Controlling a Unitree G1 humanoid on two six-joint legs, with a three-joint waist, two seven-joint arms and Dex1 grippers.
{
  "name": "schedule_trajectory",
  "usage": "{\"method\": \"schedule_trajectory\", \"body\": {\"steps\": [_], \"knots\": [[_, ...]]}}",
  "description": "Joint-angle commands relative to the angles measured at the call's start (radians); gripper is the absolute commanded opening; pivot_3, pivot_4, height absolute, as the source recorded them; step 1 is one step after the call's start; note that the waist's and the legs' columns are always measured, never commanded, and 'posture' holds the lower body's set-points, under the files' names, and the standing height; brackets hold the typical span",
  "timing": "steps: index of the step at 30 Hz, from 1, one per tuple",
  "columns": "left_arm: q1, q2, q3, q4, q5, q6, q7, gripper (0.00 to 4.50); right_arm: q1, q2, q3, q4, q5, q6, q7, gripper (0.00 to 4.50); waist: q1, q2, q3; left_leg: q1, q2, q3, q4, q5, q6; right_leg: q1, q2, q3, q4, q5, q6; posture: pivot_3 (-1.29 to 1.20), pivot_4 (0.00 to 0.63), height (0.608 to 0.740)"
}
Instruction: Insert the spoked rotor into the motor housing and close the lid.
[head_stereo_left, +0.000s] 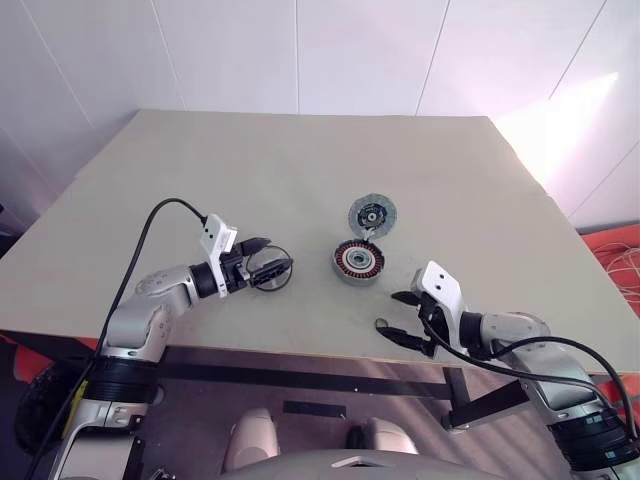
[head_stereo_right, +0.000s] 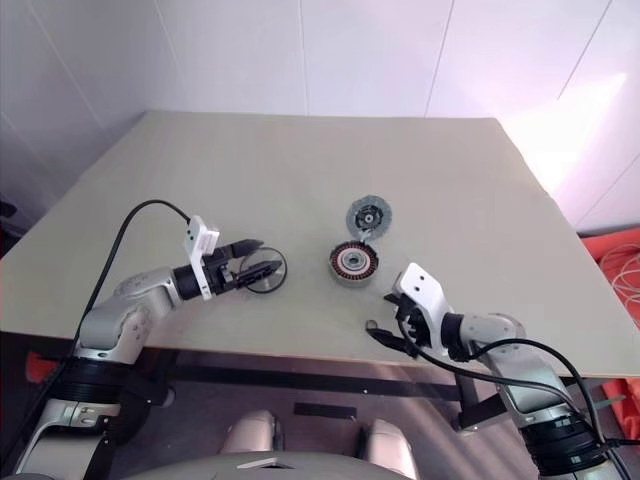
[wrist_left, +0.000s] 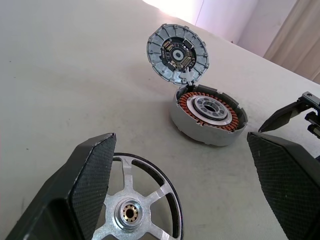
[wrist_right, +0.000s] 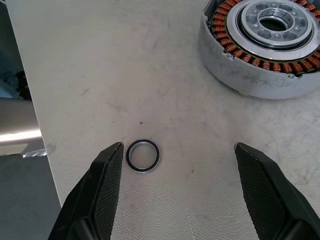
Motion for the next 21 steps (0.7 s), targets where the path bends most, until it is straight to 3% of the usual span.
{"method": "schedule_trajectory", "body": {"steps": [1, 16, 21], "knots": [[-0.006, 0.013, 0.025, -0.043, -0.012, -0.004, 0.001, 4.48, 0.002, -0.011, -0.023, -0.032, 0.043, 0.002, 0.025, 3.99, 0.000, 0.000, 0.000, 0.000, 0.000, 0.000, 0.000, 0.000, 0.000, 0.000, 0.000, 0.000, 0.000, 0.000, 0.000, 0.00, 0.000, 0.740], [0.005, 0.032, 0.041, -0.057, -0.014, 0.002, 0.004, 4.48, 0.019, -0.004, 0.005, 0.014, 0.025, -0.040, 0.026, 3.99, 0.000, 0.000, 0.000, 0.000, 0.000, 0.000, 0.000, 0.000, 0.000, 0.002, 0.000, 0.000, -0.001, 0.000, 0.000, 0.00, 0.000, 0.740], [0.009, 0.033, 0.044, -0.063, -0.014, 0.003, 0.008, 4.50, 0.015, -0.005, 0.009, 0.035, 0.016, -0.064, 0.024, 2.40, 0.000, 0.000, 0.000, 0.001, 0.000, 0.000, 0.000, 0.000, 0.000, 0.002, 0.000, 0.000, -0.001, 0.000, 0.000, 0.00, 0.000, 0.740]]}}
